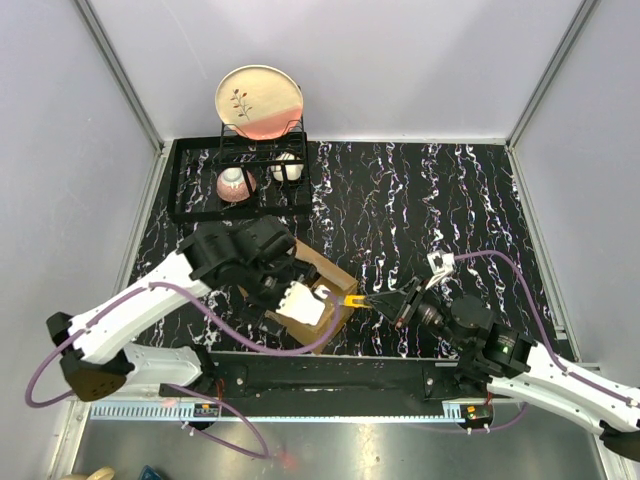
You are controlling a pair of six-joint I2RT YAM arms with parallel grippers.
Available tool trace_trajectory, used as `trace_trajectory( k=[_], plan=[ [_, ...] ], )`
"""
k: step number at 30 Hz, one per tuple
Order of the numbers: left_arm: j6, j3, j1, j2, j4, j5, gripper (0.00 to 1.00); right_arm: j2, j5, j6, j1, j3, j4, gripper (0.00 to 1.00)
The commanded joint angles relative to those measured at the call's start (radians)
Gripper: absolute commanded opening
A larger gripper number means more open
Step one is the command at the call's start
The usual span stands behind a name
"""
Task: Unpack the express box
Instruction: Cut the express box at the center of the board.
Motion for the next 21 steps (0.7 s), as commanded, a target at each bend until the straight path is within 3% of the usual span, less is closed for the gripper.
trace_trajectory(
  k=[1,4,10,21],
  plan=[
    [0.189,0.101,0.056,0.103,-0.124,0.126,0.99,-0.019,0.047,-0.007,-0.003,0.003,-0.077,0.0],
    [0.213,0.183,0.091,0.192,-0.183,0.157,0.99,-0.031,0.047,-0.01,-0.003,0.003,-0.081,0.0],
    [0.248,0.174,0.094,0.241,-0.181,0.142,0.99,-0.036,0.045,-0.019,-0.003,0.012,-0.093,0.0],
    [0.223,0.028,0.094,0.225,-0.183,0.099,0.99,-0.008,0.053,-0.039,-0.003,0.029,-0.086,0.0]
  ],
)
